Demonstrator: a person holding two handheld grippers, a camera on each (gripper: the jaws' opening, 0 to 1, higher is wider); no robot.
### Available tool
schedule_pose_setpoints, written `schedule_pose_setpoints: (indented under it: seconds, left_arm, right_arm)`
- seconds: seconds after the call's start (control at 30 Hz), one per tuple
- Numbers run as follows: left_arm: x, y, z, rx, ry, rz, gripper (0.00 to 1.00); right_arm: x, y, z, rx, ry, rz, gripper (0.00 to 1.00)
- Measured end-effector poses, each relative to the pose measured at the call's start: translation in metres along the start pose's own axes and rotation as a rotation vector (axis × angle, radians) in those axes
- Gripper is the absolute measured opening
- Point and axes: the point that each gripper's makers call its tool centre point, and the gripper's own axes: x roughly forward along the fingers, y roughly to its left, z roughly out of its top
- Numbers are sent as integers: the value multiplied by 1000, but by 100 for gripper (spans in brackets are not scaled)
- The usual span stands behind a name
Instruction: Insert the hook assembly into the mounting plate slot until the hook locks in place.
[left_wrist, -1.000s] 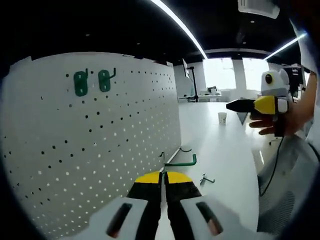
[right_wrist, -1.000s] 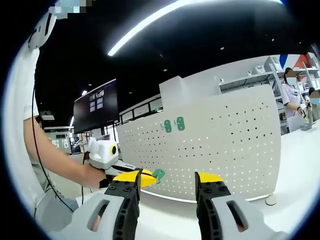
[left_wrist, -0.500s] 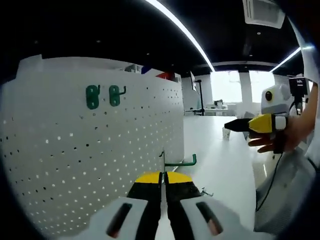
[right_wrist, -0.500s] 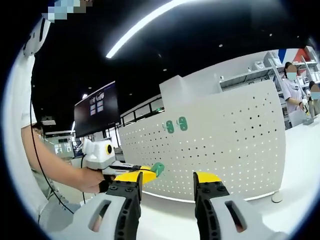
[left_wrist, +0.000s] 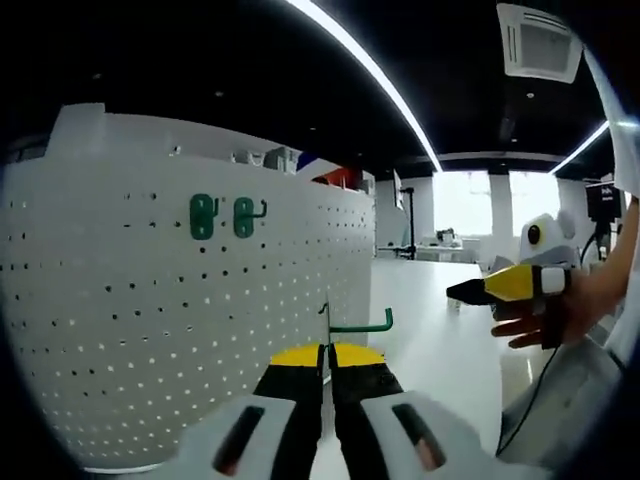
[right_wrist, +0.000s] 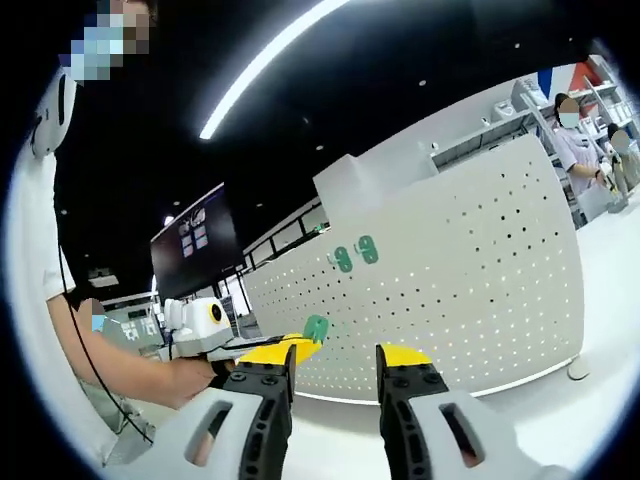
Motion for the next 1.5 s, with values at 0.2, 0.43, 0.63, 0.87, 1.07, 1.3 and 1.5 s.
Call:
schedule_pose_setpoints:
  seconds: [0.2,0.43,0.63,0.87,1.07,1.3,1.5]
  left_arm:
    - [-1,-3,1,1,-5,0,1]
    - [0,-16,12,-7,-28,-15,1]
    - [3,-27,18,-15,-39,-29,1]
    - [4,-42,23,-22,-52,-53,1]
    - [4,-50,28,-28,-65,-70,1]
    - [5,-59,28,-27,-69,-86,1]
    - [3,-69,28,-25,-69,-105,1]
  right_arm:
    - [3,3,0,10,1,9,29]
    - [13,11,0,11,0,28,27]
    - [23,16,2,16,-9,42,24]
    - [30,18,4,28,-24,49,20]
    - [33,20,6,30,-29,53,17]
    - [35,22,7,32,-31,56,13]
    - [36,27,6,28,-30,70,9]
